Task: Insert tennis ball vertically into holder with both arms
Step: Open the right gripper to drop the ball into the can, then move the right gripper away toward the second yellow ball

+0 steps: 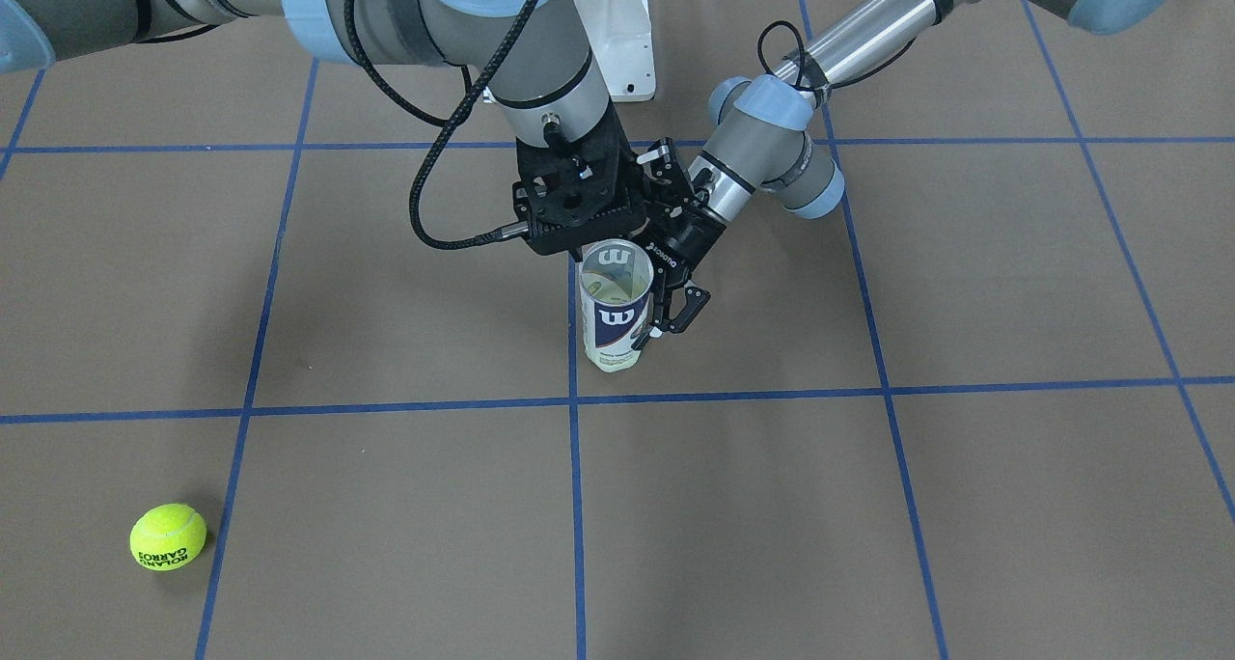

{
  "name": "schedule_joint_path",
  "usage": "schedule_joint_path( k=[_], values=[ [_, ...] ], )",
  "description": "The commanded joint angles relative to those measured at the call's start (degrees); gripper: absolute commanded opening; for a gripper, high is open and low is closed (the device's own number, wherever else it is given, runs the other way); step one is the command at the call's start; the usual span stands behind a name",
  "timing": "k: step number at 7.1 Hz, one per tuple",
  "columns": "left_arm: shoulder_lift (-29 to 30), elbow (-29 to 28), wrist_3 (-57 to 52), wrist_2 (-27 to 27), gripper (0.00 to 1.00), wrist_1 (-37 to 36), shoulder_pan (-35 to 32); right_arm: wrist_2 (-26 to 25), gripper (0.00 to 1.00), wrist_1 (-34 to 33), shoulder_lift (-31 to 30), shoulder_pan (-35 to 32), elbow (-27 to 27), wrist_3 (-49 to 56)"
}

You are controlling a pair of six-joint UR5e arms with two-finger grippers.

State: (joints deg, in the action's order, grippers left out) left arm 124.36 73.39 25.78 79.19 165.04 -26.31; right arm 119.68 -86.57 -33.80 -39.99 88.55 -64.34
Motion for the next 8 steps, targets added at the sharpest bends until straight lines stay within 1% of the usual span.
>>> schedule_joint_path(
  k=[1, 3, 4, 5, 6, 8],
  values=[
    [-0.17, 0.00, -0.12, 0.00, 0.99, -0.07, -0.14, 0.03, 0.98, 0.00, 0.05, 0.00, 0.21, 0.00],
    [-0.09, 0.00, -0.12, 0.00, 0.99, -0.07, -0.23, 0.03, 0.98, -0.17, 0.05, -0.18, 0.22, 0.00],
    [-0.09, 0.00, -0.12, 0.00, 0.99, -0.07, -0.23, 0.03, 0.98, -3.48, 0.05, -0.35, 1.69, 0.00],
    [-0.09, 0.09, -0.12, 0.09, 0.99, -0.07, -0.32, 0.46, 0.99, -8.82, -0.12, -2.61, 4.23, 0.78],
    [-0.09, 0.09, -0.12, 0.09, 0.99, -0.07, -0.41, 0.82, 0.99, -10.96, -1.26, -5.51, 4.52, 2.53],
    [0.00, 0.09, -0.12, 0.09, 0.99, -0.07, -0.41, 2.13, 0.99, -16.93, -6.86, -14.28, 4.00, 17.06]
  ],
)
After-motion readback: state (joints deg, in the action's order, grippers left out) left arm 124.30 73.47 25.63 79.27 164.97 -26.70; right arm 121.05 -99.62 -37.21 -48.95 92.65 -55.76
